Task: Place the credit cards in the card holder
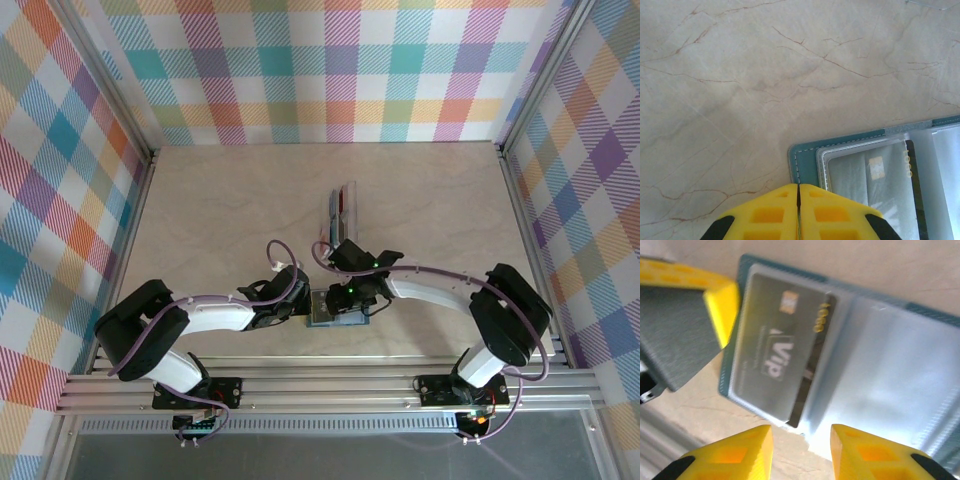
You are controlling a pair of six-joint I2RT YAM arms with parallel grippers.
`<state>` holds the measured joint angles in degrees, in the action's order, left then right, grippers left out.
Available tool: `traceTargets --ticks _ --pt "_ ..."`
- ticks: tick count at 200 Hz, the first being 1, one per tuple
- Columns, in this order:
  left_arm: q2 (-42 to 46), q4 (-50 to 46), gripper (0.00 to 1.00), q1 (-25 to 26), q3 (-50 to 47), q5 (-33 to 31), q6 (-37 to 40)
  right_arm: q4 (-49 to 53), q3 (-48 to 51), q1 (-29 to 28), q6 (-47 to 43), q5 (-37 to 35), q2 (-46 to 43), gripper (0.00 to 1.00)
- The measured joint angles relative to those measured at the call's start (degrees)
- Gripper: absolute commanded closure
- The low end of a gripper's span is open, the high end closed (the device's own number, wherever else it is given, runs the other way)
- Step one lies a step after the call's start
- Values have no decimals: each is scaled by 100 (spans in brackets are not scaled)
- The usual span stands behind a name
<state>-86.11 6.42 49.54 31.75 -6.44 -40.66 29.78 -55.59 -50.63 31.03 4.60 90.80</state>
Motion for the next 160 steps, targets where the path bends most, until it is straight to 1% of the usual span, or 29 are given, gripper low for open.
traceTargets --ticks 22,61,103,160 --pt "2 0 91 0 0 4 0 256 -212 170 -31 -275 81 64" --pt "9 0 91 0 -4 4 0 400 -542 507 -116 -474 533 63" --pt "7 2 91 0 -4 4 0 466 -721 520 -160 -577 1034 63" --pt "0 13 91 0 -4 7 0 457 -691 503 -146 -741 1084 60"
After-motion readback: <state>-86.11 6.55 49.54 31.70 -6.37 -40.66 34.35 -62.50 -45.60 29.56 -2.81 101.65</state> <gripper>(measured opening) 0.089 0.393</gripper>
